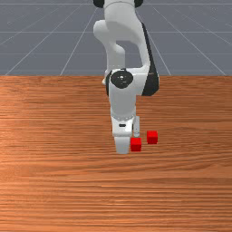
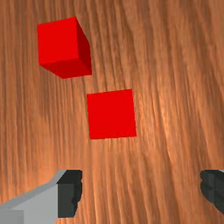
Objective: Stack all the cube
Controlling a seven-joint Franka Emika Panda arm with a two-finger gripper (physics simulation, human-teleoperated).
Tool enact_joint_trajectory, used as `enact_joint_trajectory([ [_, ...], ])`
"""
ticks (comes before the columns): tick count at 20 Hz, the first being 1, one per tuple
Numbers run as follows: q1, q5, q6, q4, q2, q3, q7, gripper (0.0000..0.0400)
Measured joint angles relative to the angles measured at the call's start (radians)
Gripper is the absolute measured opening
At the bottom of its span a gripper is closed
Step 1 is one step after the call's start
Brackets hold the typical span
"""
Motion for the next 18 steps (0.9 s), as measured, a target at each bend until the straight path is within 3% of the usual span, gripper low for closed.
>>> enact_joint_trajectory([
  [9, 0.047, 0.003, 0.001, 0.009, 0.006, 0.011, 0.063, 0.04],
  [12, 0.046, -0.003, -0.056, 0.061, 0.042, 0.015, 0.046, 0.04],
  [18, 0.031, 0.016, 0.024, 0.031, 0.05, 0.029, 0.022, 0.04],
])
